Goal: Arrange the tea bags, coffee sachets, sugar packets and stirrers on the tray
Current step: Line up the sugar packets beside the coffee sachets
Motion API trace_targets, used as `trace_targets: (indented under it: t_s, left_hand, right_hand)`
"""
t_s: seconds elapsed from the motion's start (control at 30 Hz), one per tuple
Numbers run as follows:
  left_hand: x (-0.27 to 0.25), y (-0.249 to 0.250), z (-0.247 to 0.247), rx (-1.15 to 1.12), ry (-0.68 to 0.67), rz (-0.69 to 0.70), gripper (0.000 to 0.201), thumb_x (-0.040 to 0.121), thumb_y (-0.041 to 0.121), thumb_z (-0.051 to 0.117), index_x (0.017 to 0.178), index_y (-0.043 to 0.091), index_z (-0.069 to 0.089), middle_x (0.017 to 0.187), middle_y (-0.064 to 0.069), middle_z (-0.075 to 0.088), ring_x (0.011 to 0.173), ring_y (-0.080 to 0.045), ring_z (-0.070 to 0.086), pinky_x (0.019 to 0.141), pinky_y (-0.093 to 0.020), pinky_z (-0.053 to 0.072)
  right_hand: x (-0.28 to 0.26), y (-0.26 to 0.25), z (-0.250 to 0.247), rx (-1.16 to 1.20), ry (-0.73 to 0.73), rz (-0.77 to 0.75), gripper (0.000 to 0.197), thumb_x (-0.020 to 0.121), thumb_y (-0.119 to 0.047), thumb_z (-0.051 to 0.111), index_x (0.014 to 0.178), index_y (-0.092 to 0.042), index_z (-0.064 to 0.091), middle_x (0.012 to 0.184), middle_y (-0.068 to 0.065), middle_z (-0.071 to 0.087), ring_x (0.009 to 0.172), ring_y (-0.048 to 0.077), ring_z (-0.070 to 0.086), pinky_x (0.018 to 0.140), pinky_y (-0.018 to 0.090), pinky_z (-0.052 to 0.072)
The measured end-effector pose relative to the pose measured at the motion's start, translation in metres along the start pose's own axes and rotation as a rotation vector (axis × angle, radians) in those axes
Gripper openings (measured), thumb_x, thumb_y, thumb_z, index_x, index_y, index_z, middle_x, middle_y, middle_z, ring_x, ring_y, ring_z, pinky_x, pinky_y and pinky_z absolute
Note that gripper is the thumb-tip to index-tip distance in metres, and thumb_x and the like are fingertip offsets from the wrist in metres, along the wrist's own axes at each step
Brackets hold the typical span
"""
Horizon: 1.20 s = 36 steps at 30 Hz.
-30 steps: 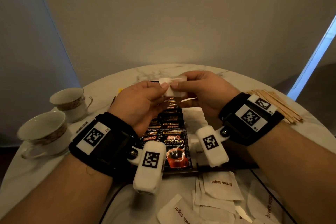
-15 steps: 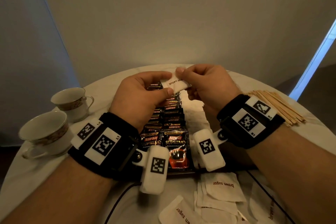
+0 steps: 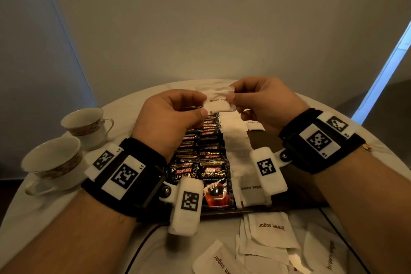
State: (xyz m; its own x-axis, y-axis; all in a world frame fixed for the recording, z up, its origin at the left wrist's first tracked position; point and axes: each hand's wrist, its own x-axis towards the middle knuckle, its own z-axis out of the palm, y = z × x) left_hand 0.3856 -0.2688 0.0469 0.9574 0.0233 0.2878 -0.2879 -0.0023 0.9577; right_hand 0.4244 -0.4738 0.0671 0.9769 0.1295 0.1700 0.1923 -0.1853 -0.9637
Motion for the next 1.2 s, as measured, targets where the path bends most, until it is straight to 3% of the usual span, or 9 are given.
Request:
trace_targets:
  t_s: [0.07, 0.17, 0.3, 0.43, 0.53, 0.7, 0.9, 1.03, 1.2]
  left_hand:
    - [0.000, 0.000, -0.001, -0.010, 0.012, -0.016, 0.028, 0.081, -0.006, 0.077, 0.101, 0.014, 0.076, 0.100, -0.004, 0.079, 0.092, -0.023, 0.076, 0.079, -0.036, 0.061]
    - [0.002, -0.001, -0.004, -0.058, 0.043, -0.054, 0.027, 0.083, -0.010, 0.074, 0.098, 0.013, 0.074, 0.099, -0.004, 0.078, 0.087, -0.018, 0.075, 0.074, -0.031, 0.058]
    - [0.004, -0.003, -0.004, -0.103, 0.065, -0.073, 0.026, 0.084, -0.013, 0.071, 0.096, 0.010, 0.073, 0.093, -0.006, 0.077, 0.083, -0.018, 0.073, 0.071, -0.028, 0.058]
    - [0.003, -0.001, -0.003, -0.131, 0.066, -0.081, 0.026, 0.085, -0.014, 0.070, 0.097, 0.009, 0.070, 0.092, -0.007, 0.076, 0.080, -0.016, 0.073, 0.070, -0.026, 0.060]
    - [0.003, 0.001, -0.003, -0.151, 0.071, -0.090, 0.025, 0.085, -0.014, 0.069, 0.097, 0.008, 0.069, 0.091, -0.008, 0.075, 0.078, -0.015, 0.072, 0.069, -0.025, 0.060]
    - [0.003, 0.002, -0.004, -0.156, 0.069, -0.103, 0.026, 0.085, -0.014, 0.068, 0.099, 0.008, 0.069, 0.089, -0.006, 0.074, 0.077, -0.016, 0.072, 0.068, -0.025, 0.060]
    - [0.003, 0.003, -0.003, -0.159, 0.072, -0.115, 0.026, 0.086, -0.014, 0.068, 0.100, 0.007, 0.068, 0.089, -0.006, 0.074, 0.077, -0.015, 0.072, 0.068, -0.025, 0.059]
    - [0.003, 0.004, -0.004, -0.160, 0.085, -0.126, 0.026, 0.086, -0.014, 0.068, 0.101, 0.007, 0.068, 0.089, -0.006, 0.074, 0.075, -0.015, 0.072, 0.067, -0.025, 0.060]
    - [0.001, 0.007, -0.004, -0.141, 0.088, -0.142, 0.025, 0.087, -0.012, 0.068, 0.103, 0.008, 0.068, 0.092, -0.006, 0.075, 0.077, -0.017, 0.073, 0.071, -0.029, 0.063]
  right_hand:
    - [0.008, 0.010, -0.013, 0.044, 0.095, 0.085, 0.012, 0.090, -0.006, 0.074, 0.082, -0.015, 0.073, 0.070, 0.003, 0.065, 0.060, 0.013, 0.055, 0.054, 0.027, 0.047]
    - [0.020, 0.033, -0.038, 0.052, 0.288, 0.282, 0.018, 0.091, 0.001, 0.069, 0.080, -0.013, 0.070, 0.060, 0.002, 0.060, 0.058, 0.016, 0.052, 0.055, 0.031, 0.046]
    - [0.028, 0.057, -0.060, -0.106, 0.372, 0.499, 0.013, 0.090, 0.004, 0.061, 0.084, -0.004, 0.070, 0.085, 0.018, 0.064, 0.070, 0.027, 0.056, 0.067, 0.037, 0.049]
    - [0.027, 0.060, -0.057, -0.043, 0.357, 0.630, 0.015, 0.093, 0.012, 0.056, 0.104, 0.004, 0.063, 0.092, 0.019, 0.059, 0.063, 0.020, 0.052, 0.055, 0.027, 0.046]
    - [0.027, 0.061, -0.056, -0.050, 0.330, 0.645, 0.014, 0.093, 0.011, 0.057, 0.104, 0.005, 0.062, 0.085, 0.018, 0.058, 0.060, 0.018, 0.051, 0.055, 0.027, 0.048]
    - [0.024, 0.058, -0.051, -0.097, 0.298, 0.640, 0.008, 0.092, 0.009, 0.062, 0.092, 0.001, 0.063, 0.074, 0.014, 0.057, 0.060, 0.019, 0.055, 0.061, 0.029, 0.054]
    - [0.023, 0.057, -0.052, -0.097, 0.291, 0.629, 0.011, 0.094, 0.007, 0.062, 0.099, -0.002, 0.065, 0.084, 0.014, 0.062, 0.065, 0.016, 0.057, 0.064, 0.028, 0.056]
    - [0.032, 0.058, -0.056, -0.168, 0.336, 0.572, 0.013, 0.095, 0.002, 0.060, 0.105, 0.000, 0.069, 0.092, 0.017, 0.066, 0.076, 0.024, 0.062, 0.094, 0.041, 0.059]
    - [0.031, 0.054, -0.047, -0.087, 0.238, 0.573, 0.011, 0.098, -0.001, 0.059, 0.106, 0.004, 0.065, 0.085, 0.015, 0.067, 0.074, 0.022, 0.066, 0.079, 0.036, 0.060]
